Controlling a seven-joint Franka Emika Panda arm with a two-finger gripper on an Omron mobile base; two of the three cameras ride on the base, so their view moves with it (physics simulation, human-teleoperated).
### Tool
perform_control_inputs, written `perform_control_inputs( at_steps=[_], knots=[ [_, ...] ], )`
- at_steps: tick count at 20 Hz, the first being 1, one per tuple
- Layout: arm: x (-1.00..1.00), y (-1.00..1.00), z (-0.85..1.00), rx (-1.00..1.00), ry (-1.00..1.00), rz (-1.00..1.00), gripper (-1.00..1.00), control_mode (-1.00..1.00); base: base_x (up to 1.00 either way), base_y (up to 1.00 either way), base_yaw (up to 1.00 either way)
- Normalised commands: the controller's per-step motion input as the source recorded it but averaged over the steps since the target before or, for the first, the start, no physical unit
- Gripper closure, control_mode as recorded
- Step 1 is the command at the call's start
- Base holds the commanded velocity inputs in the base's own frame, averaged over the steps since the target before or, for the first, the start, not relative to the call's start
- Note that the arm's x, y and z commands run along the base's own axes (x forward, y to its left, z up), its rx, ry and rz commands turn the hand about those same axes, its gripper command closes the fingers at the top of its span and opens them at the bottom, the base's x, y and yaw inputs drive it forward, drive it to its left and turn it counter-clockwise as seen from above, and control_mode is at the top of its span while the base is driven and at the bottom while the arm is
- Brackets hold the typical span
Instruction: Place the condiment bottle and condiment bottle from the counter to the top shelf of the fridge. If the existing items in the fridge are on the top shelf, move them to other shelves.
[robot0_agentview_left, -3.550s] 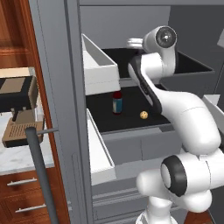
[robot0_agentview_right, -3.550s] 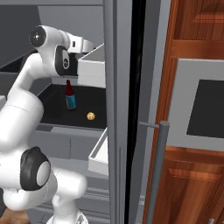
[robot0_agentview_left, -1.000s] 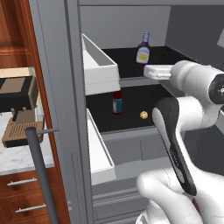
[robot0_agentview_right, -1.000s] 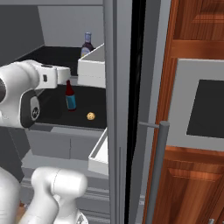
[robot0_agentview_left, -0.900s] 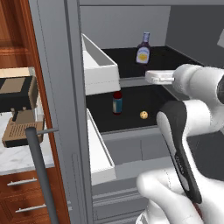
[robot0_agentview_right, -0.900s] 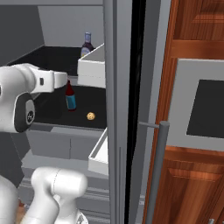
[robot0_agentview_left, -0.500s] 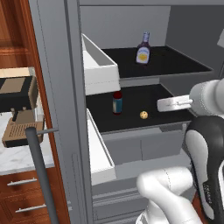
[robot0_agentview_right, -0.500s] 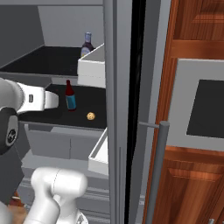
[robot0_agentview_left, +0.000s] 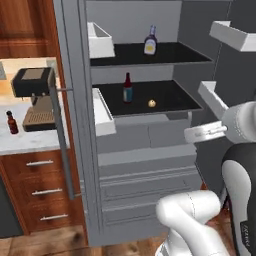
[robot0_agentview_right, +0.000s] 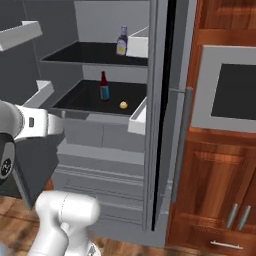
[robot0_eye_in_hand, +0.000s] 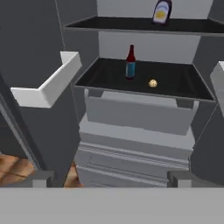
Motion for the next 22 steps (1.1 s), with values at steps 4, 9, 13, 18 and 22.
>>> perform_control_inputs(
  at_steps=[4,9,13,18,22],
  knots=[
    [0.00,0.00,0.00,0.00,0.00,0.00,-1.00,1.00,-1.00,0.61,0.06],
    [0.00,0.00,0.00,0.00,0.00,0.00,-1.00,1.00,-0.93,1.00,0.00],
    [0.00,0.00,0.00,0.00,0.00,0.00,-1.00,1.00,-0.26,1.00,0.00],
    [0.00,0.00,0.00,0.00,0.00,0.00,-1.00,1.00,0.28,1.00,-0.07],
    [0.00,0.00,0.00,0.00,0.00,0.00,-1.00,1.00,0.78,1.00,-0.10]
  ],
)
